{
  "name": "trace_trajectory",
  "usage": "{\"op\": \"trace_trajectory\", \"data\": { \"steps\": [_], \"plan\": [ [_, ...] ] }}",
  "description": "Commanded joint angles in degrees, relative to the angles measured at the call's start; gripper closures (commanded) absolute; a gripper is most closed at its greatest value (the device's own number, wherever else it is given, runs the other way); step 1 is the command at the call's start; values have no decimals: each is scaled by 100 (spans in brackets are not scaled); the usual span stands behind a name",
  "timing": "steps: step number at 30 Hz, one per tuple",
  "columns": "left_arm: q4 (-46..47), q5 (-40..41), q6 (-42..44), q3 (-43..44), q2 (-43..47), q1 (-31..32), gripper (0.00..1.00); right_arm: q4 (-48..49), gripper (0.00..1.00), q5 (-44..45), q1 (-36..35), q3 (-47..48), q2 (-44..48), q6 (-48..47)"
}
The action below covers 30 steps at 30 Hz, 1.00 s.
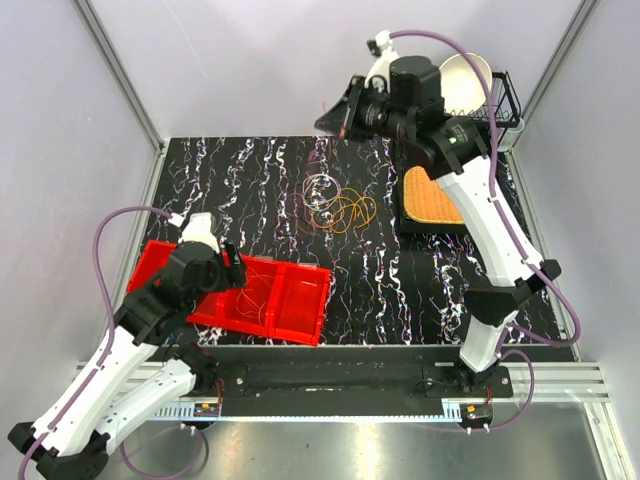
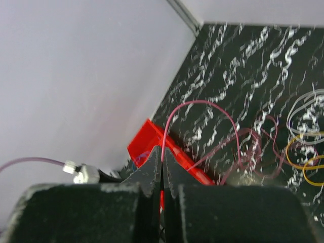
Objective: Untangle the cables
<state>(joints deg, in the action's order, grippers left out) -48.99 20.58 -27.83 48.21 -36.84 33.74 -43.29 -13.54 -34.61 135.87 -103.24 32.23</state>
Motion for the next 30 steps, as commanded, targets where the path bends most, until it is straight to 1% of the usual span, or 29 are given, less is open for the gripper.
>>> {"op": "trace_trajectory", "data": {
  "steps": [1, 4, 5, 7, 8, 10, 11, 13, 14, 15, 17, 19, 22, 26, 28, 30],
  "plan": [
    [854, -641, 94, 5, 195, 36, 28, -4, 100, -386, -11, -332, 392, -252],
    [1189, -687, -90, 48, 37, 107, 29, -31, 100, -237, -2, -833, 778, -410],
    [1286, -704, -117, 109, -155, 142, 29, -31, 100, -167, -2, -1087, 997, -454],
    [1637, -704, -134, 163, -367, 308, 29, -22, 100, 0, -11, -1299, 1209, -542],
    [1795, -687, -117, 215, -646, 379, 30, -22, 100, 35, -2, -1466, 1401, -586],
    [2190, -434, -117, 268, -938, 659, 29, -13, 100, 18, -2, -1659, 1648, -577],
    [2349, -327, -108, 277, -1244, 756, 29, -22, 100, 1, -11, -1713, 1719, -569],
    [2893, -204, -91, 260, -1570, 985, 30, -22, 100, -8, -2, -1836, 1868, -551],
    [3113, -229, -47, 233, -1894, 1038, 30, -31, 100, -26, -19, -1862, 1904, -551],
    [3524, -247, -47, 216, -2062, 1108, 30, -39, 100, -26, -2, -1880, 1939, -560],
    [3826, -177, -125, 259, -2590, 1144, 30, -31, 100, -35, -11, -1933, 2036, -568],
    [3871, 190, -344, 469, -3107, 1162, 34, -57, 100, -35, -2, -1933, 2123, -586],
    [4099, 237, -363, 680, -3635, 1162, 35, -101, 100, -26, -2, -1924, 2246, -595],
    [4686, 96, -346, 795, -4067, 1258, 35, -127, 100, -26, -2, -1907, 2343, -612],
    [4723, 262, -406, 892, -4321, 1276, 35, -136, 100, -35, -2, -1898, 2405, -612],
    [4802, 219, -424, 1006, -4489, 1276, 35, -154, 100, -43, -11, -1889, 2431, -613]
  ]
}}
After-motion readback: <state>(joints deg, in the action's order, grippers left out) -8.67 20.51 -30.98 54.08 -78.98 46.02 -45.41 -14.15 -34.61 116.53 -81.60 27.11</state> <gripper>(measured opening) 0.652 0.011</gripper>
